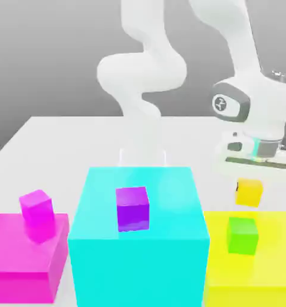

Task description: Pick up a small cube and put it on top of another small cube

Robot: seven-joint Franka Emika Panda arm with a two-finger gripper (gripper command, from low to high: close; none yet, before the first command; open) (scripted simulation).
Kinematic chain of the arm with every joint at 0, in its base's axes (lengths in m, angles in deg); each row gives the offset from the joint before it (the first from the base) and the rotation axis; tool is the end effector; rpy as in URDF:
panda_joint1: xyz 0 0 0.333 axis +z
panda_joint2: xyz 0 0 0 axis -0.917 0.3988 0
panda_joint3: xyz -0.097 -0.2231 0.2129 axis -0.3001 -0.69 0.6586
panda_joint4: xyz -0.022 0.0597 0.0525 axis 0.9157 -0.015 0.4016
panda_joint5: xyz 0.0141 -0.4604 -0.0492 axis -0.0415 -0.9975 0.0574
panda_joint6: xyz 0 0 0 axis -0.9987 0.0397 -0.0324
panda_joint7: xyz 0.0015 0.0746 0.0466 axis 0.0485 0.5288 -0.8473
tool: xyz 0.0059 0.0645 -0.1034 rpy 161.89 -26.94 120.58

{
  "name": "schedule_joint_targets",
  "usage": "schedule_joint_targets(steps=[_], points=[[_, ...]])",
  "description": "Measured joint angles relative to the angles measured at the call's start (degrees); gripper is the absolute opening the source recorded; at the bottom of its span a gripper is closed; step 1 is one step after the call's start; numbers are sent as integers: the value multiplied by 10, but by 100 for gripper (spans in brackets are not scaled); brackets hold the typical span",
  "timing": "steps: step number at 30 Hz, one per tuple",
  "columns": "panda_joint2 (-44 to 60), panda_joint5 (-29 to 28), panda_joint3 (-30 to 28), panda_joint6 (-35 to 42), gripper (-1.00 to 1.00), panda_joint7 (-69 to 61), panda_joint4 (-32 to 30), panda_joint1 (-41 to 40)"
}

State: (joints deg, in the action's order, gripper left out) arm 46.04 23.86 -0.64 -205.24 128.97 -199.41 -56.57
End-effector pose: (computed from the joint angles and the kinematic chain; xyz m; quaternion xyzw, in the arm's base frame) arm 0.3163 0.2729 0.1547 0.8596 -0.5098 -0.0071 0.0352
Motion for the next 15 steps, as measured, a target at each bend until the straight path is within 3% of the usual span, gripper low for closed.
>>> schedule_joint_targets(steps=[6,11,12,15], points=[[-46,25,-57,129,-100,-23,111,-66],[12,-13,-67,58,-100,8,109,-85],[29,-23,-65,39,100,16,105,-87],[29,-23,-65,39,100,16,105,-89]])
